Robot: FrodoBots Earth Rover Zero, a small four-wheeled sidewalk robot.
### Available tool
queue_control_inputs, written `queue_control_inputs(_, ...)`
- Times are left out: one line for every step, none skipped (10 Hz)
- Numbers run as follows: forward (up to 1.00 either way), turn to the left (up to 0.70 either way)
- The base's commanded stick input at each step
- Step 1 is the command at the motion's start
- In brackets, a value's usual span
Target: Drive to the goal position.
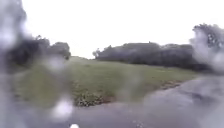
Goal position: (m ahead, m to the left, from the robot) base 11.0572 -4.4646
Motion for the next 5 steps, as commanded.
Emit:
queue_control_inputs(0.85,-0.34)
queue_control_inputs(0.85,-0.34)
queue_control_inputs(0.85,-0.34)
queue_control_inputs(0.85,-0.34)
queue_control_inputs(0.85,-0.34)
